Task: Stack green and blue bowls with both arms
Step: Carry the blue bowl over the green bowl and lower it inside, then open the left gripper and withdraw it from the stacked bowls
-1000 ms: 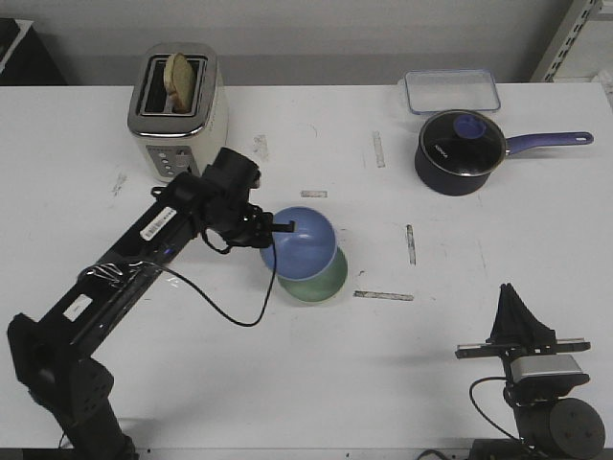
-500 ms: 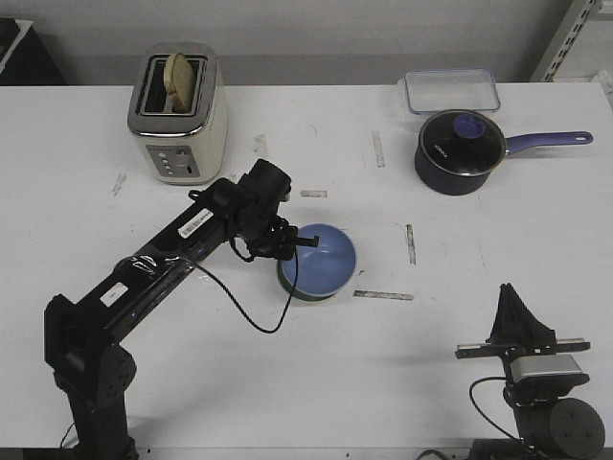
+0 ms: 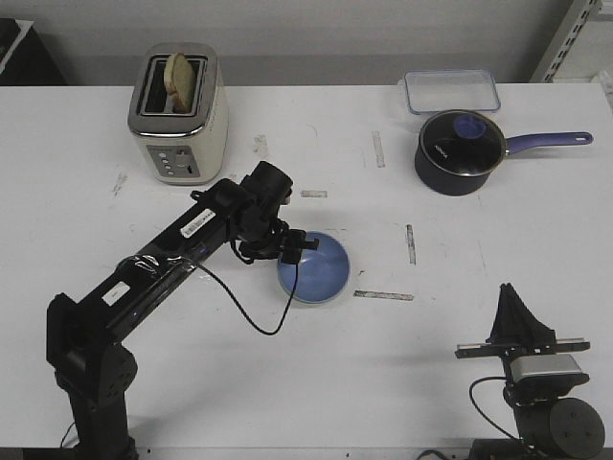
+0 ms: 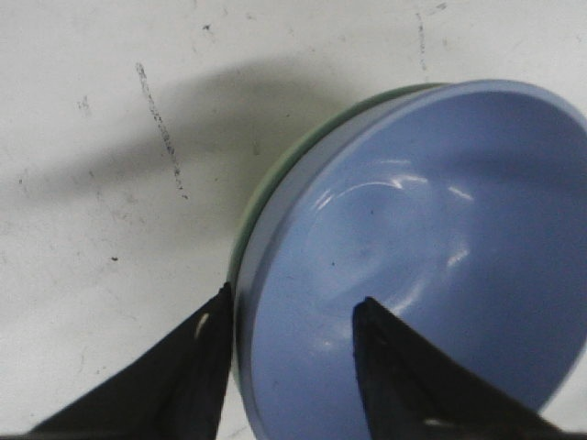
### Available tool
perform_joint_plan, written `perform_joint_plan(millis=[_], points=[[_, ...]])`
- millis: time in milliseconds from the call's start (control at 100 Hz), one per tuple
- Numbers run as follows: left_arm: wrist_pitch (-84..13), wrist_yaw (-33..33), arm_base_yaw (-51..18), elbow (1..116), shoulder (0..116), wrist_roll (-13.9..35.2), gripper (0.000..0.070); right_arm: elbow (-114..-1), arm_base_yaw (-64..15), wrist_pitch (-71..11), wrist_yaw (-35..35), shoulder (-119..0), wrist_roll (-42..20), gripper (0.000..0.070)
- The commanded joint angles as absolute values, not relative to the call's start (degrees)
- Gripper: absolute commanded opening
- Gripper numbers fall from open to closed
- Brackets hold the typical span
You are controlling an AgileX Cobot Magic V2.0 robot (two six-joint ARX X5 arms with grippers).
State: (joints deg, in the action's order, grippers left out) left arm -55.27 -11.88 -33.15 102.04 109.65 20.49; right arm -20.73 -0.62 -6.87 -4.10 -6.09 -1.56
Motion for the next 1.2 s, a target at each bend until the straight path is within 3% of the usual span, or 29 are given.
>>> perform_joint_plan(millis=[0,300,830,860,1010,1190], points=[[-55.24,-11.81,-33.65,103.55,107.96,20.23,0.0297,-20.95,-0.51,-6.09,-4.05,-5.93,-2.07,0.0004],[-51.81,-11.79,-32.47,101.69,102.19,18.68,0.0295,-20.95,-0.51,-6.09,-4.05,-5.93,-2.07,0.0004],[-9.17,-11.79,-23.94,63.75,71.00,5.21,0.0275,-20.95,-0.51,-6.09,-4.05,-5.93,-2.07,0.0004],[-5.98,-11.73,-22.98,60.84,68.90,5.06,0.0257,-20.95,-0.51,-6.09,-4.03,-5.93,-2.07,0.0004],[5.21,-11.55,-17.82,48.31,59.35,4.49,0.0028,-20.95,-0.51,-6.09,-4.05,-5.93,-2.07,0.0004],[8.25,-8.29,-11.07,38.00,48.84,2.46,0.0001,-20.95,-0.51,-6.09,-4.05,-5.93,-2.07,0.0004]])
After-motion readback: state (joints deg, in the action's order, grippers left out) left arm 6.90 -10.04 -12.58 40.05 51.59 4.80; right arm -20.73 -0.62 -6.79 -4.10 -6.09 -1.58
